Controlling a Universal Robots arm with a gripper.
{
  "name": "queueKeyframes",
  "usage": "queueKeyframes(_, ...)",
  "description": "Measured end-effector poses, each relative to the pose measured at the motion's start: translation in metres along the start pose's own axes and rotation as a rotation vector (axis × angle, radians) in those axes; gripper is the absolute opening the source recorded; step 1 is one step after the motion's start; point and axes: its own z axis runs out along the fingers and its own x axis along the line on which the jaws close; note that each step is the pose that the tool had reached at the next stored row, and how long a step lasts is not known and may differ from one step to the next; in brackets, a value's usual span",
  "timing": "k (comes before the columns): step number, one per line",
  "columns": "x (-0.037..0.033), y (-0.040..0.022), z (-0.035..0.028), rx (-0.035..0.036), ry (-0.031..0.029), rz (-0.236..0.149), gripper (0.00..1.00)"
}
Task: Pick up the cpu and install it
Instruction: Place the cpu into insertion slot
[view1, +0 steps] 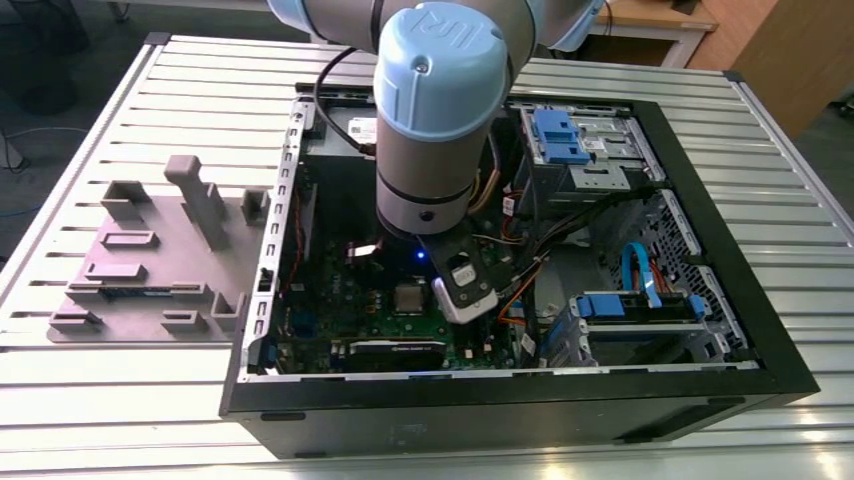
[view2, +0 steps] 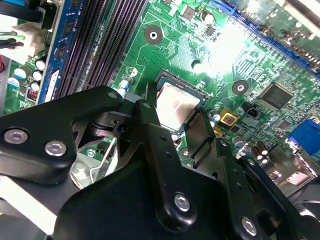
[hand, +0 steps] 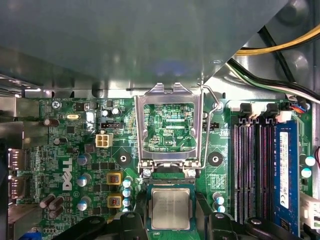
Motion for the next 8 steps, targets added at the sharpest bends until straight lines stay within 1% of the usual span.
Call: queueKeyframes(8, 0.0, 0.0005, 0.0021, -0.0001, 0.0, 0.0, 0.47)
